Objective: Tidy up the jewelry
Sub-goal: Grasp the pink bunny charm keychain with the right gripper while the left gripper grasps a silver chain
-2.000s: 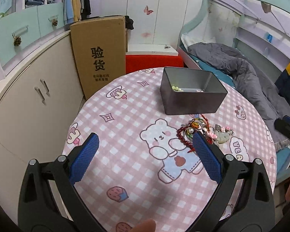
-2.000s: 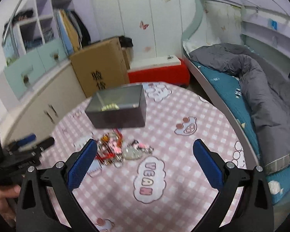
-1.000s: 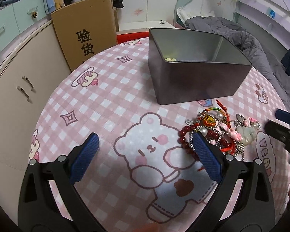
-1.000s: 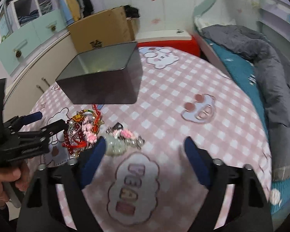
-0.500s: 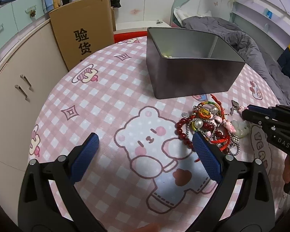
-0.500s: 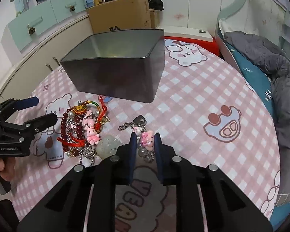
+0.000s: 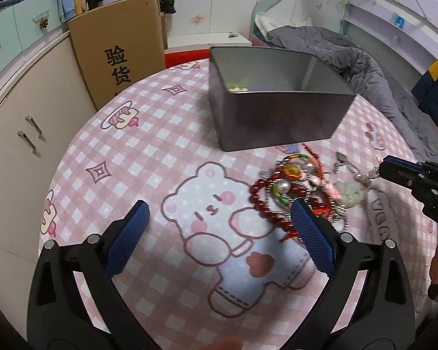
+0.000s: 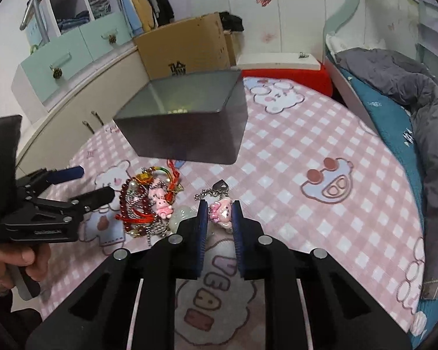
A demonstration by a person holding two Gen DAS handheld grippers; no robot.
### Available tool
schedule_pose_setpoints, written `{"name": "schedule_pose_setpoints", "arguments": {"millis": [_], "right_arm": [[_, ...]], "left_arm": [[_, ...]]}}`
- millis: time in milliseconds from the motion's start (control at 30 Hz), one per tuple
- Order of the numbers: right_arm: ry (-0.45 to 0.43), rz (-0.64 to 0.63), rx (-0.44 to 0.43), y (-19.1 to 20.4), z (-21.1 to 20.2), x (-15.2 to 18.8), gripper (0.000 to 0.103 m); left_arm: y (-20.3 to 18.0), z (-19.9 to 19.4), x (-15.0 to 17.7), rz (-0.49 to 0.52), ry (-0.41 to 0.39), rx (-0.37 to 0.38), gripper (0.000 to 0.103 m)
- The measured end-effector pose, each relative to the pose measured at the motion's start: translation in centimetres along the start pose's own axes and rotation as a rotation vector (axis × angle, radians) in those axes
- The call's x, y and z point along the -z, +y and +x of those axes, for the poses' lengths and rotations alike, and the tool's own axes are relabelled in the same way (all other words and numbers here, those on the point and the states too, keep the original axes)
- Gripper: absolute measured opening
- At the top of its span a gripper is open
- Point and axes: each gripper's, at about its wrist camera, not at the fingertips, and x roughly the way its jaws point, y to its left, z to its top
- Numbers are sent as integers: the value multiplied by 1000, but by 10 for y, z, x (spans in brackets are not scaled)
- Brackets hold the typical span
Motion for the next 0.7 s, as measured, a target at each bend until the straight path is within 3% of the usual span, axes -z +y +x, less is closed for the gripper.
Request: {"name": "schedule_pose_setpoints", "arguments": {"millis": [300,433,567,667,700], "right_arm": [[3,68,42,-14,-15,20,15],[-19,96,78,-23,-26,22,15],[-37,137,109,-36,-38,27,15],[-50,172,118,-46,-46,33,15],[-51,182,122,-49,-48,35,15]], "left_arm": [[-54,-10,-9,131,-36,109,95],[-89,-11,-19,241,-67,159,95],[-119,9,-29,297,-33,193,95],[-141,26,-27,368,-7,175,95],[-145,33,-25,387,8,164,89]]}}
